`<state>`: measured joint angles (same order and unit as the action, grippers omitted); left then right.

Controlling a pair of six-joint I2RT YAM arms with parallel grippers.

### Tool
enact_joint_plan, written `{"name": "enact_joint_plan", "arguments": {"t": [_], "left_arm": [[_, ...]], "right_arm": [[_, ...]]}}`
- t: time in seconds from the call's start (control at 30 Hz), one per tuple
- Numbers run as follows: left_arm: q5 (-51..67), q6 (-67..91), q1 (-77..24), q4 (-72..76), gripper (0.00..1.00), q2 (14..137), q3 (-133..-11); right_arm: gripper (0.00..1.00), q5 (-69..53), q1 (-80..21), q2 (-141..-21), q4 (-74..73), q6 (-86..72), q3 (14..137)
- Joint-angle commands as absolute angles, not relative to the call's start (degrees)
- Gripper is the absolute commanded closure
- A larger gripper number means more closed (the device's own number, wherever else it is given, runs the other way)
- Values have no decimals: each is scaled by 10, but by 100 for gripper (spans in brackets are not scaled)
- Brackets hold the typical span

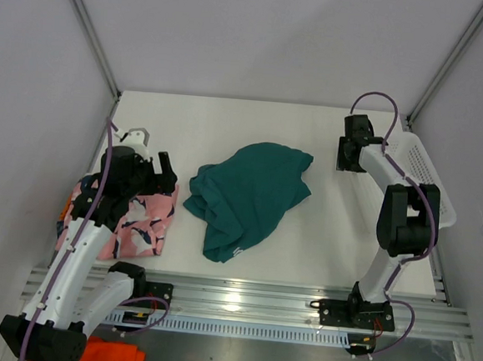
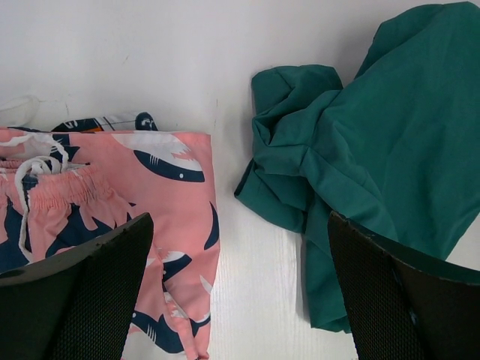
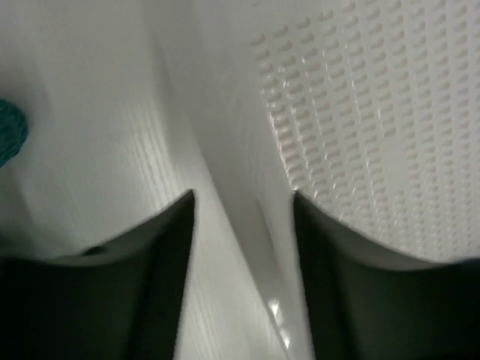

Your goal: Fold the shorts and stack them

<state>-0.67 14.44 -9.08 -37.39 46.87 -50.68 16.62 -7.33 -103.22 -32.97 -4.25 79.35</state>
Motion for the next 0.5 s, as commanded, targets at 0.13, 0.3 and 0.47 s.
{"name": "enact_joint_plan", "arguments": {"t": [0.13, 0.3, 0.47], "left_arm": [[28, 135, -91, -355, 1, 468, -503], [40, 133, -94, -353, 1, 475, -504], [40, 133, -102, -354, 1, 478, -504]], "right_arm": [[100, 210, -45, -1120, -229, -2, 847], [100, 220, -46, -1186, -171, 62, 902], [100, 188, -28, -1259, -167, 112, 1001]]}}
